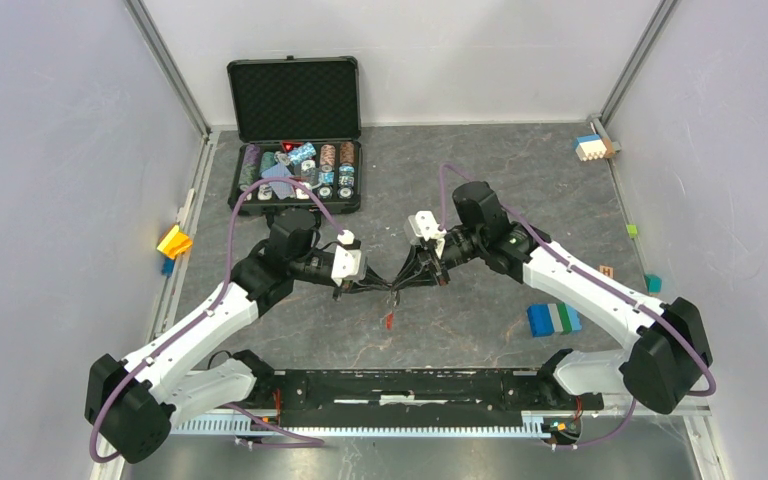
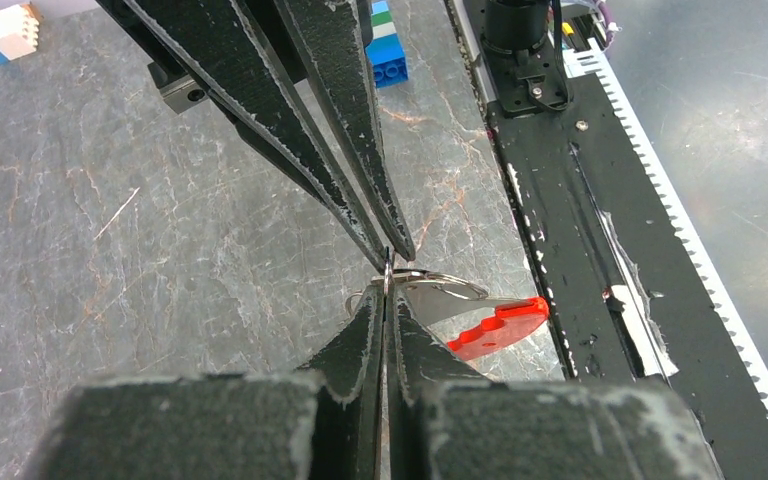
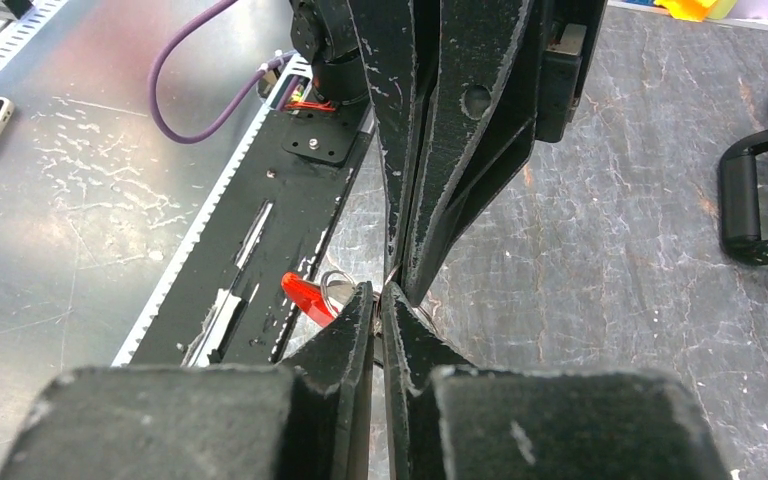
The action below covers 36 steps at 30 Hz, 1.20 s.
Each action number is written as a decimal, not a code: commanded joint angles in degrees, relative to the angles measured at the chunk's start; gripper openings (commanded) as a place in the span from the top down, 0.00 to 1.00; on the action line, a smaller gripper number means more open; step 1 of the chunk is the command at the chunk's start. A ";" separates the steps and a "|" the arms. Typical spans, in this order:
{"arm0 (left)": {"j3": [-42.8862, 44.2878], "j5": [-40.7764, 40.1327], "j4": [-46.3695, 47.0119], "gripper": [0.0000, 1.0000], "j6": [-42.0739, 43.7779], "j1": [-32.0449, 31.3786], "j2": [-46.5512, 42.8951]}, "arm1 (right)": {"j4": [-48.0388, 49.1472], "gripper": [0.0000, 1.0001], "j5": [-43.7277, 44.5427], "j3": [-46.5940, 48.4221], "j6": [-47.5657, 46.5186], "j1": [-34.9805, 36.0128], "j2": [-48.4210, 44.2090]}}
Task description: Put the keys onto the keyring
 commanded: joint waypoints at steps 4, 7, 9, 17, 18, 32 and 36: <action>0.15 1.11 1.07 0.98 1.93 0.42 -0.57 | 3.46 0.90 -3.43 -1.10 2.36 0.40 0.63; 0.20 1.22 1.08 0.98 1.91 0.38 -0.57 | 3.58 0.91 -3.49 -1.40 2.27 0.38 0.62; 0.19 1.25 1.19 0.98 1.73 0.38 -0.57 | 3.62 0.93 -3.53 -1.66 2.36 0.39 0.67; 0.02 1.28 1.51 0.98 1.45 0.49 -0.63 | 7.08 1.00 -1.00 -2.71 6.35 0.39 0.03; -0.06 1.16 1.45 0.98 1.72 0.47 -0.59 | 7.64 1.00 -0.04 -2.64 7.50 0.41 -0.01; 4.53 -3.63 -10.58 0.65 13.52 0.48 1.15 | 2.56 1.00 10.08 2.49 9.36 1.65 1.10; 7.63 -5.63 -15.06 0.54 16.51 0.48 1.31 | 0.56 1.00 11.74 2.94 7.37 2.22 0.97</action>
